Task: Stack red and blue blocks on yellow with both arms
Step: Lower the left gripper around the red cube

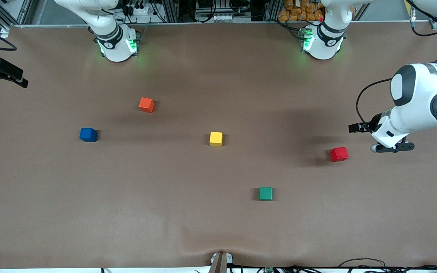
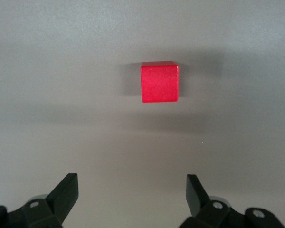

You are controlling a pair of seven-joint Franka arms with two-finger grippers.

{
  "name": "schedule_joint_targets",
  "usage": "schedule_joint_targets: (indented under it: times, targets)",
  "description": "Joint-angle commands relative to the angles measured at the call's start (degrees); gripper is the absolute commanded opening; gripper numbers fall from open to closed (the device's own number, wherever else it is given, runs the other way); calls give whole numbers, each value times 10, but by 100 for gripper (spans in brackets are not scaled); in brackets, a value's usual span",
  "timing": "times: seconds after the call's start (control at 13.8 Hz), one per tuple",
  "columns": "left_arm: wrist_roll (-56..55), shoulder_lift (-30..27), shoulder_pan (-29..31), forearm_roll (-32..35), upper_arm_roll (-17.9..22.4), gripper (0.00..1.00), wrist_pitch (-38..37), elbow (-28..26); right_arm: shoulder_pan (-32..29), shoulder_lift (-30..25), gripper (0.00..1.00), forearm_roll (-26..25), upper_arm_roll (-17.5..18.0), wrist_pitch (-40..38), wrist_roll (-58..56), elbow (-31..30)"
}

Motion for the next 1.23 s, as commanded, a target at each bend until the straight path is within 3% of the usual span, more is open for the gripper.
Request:
schedule_joint_targets:
  times: [0.0, 1.16]
  targets:
    - [-2, 15, 4, -2, -3, 100, 25, -6, -13, -4, 100, 2, 6, -3, -9, -3]
    - [-3, 48, 2, -2, -3, 100, 74, -27, -15, 5, 100, 2, 6, 2, -8, 2]
